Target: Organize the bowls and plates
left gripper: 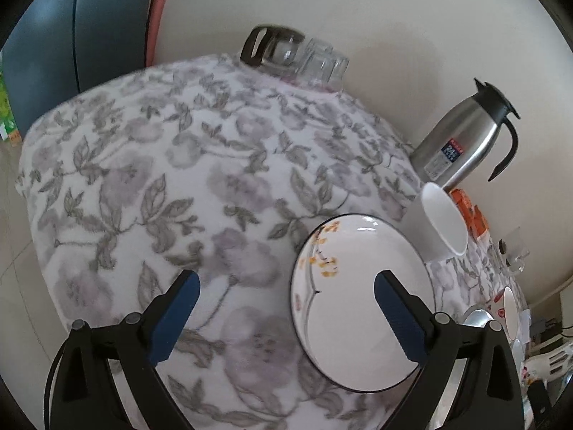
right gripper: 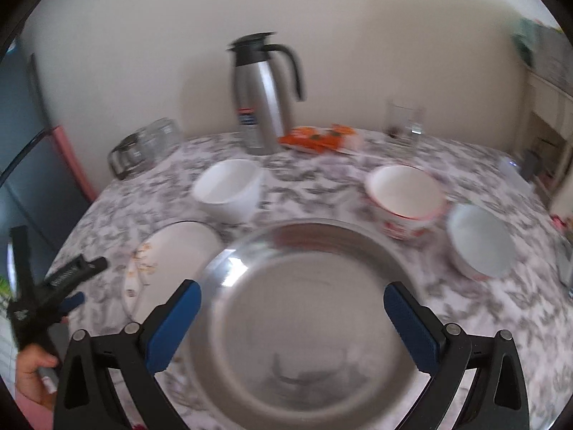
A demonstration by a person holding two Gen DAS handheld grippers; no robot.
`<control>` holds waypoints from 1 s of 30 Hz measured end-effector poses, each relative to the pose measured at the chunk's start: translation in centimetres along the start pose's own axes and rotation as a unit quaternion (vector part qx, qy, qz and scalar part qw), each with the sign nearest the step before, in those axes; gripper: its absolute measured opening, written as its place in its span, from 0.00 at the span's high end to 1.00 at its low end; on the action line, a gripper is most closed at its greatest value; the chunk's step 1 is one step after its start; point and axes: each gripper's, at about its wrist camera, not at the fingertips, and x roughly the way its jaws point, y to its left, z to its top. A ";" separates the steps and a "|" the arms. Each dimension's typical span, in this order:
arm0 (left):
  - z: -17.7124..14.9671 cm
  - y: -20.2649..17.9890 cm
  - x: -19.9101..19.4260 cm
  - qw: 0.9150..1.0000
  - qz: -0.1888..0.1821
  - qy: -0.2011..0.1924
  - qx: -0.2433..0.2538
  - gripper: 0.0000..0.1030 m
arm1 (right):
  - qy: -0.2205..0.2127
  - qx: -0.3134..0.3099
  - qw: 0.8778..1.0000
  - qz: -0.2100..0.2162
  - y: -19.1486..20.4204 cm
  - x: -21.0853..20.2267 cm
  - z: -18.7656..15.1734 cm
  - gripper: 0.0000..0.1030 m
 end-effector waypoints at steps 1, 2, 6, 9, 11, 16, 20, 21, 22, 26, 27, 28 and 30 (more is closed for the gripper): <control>0.0 0.3 0.3 1.000 -0.004 0.008 0.000 0.05 | 0.003 -0.004 1.000 0.008 0.8 0.3 0.2 0.00; 0.1 0.6 0.7 1.000 -0.009 0.020 0.004 0.05 | 0.006 -0.007 1.000 0.017 1.5 0.7 0.4 0.00; 0.2 0.9 2.3 0.998 -0.021 0.057 0.015 0.05 | 0.025 -0.013 0.998 0.047 4.0 2.7 1.2 0.00; 0.1 1.2 3.5 0.996 -0.018 0.081 0.015 0.05 | 0.037 -0.032 0.997 0.055 5.2 4.0 1.8 0.00; -0.1 1.3 4.1 0.995 -0.026 0.094 0.009 0.05 | 0.041 -0.045 0.996 0.059 6.0 4.8 2.5 0.00; -0.2 1.0 5.6 0.991 -0.054 0.125 0.005 0.17 | 0.051 -0.049 0.994 0.080 7.1 6.8 4.9 0.01; 0.0 0.5 6.5 0.988 -0.071 0.138 0.006 0.29 | 0.060 -0.038 0.993 0.095 7.4 8.2 5.6 0.02; 0.2 0.3 6.6 0.987 -0.076 0.140 0.007 0.41 | 0.064 -0.038 0.992 0.098 7.5 8.6 5.6 0.02; 0.3 0.3 6.8 0.986 -0.085 0.147 0.003 0.54 | 0.067 -0.040 0.992 0.099 7.6 9.0 5.7 0.03; 0.4 -0.2 7.6 0.983 -0.089 0.159 0.004 0.76 | 0.074 -0.040 0.991 0.102 7.7 10.0 5.8 0.04; 0.4 -0.2 7.7 0.984 -0.086 0.158 0.005 0.76 | 0.075 -0.039 0.991 0.103 7.7 10.2 5.8 0.04; 0.4 -0.2 7.8 0.984 -0.087 0.158 0.003 0.77 | 0.076 -0.040 0.991 0.103 7.7 10.4 5.8 0.04; 0.4 0.0 7.9 0.984 -0.083 0.155 -0.003 0.86 | 0.078 -0.042 0.991 0.102 7.7 10.7 5.8 0.04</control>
